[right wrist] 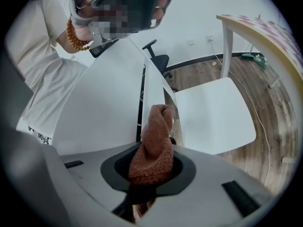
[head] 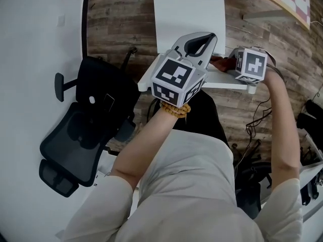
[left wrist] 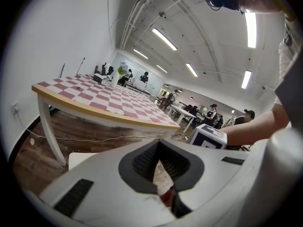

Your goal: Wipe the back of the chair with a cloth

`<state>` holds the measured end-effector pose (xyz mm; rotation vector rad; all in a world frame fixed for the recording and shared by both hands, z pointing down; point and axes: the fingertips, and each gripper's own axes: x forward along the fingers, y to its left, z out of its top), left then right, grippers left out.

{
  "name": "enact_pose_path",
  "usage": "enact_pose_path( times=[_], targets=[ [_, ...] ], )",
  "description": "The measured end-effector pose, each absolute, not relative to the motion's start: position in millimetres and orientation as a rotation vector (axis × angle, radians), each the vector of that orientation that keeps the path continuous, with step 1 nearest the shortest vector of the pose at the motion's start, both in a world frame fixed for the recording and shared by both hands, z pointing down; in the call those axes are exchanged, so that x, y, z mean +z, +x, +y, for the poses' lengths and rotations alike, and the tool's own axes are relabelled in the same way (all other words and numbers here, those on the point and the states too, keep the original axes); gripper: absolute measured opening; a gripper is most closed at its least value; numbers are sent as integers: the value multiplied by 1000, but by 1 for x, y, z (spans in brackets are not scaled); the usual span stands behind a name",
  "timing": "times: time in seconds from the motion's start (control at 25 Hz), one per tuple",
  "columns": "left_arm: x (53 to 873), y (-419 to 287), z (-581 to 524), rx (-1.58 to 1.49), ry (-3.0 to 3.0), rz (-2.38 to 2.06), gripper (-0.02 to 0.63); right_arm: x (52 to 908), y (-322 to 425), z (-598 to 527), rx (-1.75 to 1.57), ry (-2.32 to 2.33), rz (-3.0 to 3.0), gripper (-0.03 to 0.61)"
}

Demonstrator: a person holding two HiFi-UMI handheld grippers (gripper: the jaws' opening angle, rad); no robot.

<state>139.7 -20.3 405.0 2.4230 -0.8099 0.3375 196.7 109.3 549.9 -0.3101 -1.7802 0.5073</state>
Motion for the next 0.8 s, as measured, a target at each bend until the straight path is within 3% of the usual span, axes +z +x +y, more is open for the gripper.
enact_pose_path(
  times=[0.8],
  targets=[
    [406, 133, -19, 329, 2435, -809, 18, 641, 202, 88, 459, -162, -1728, 86]
  ],
)
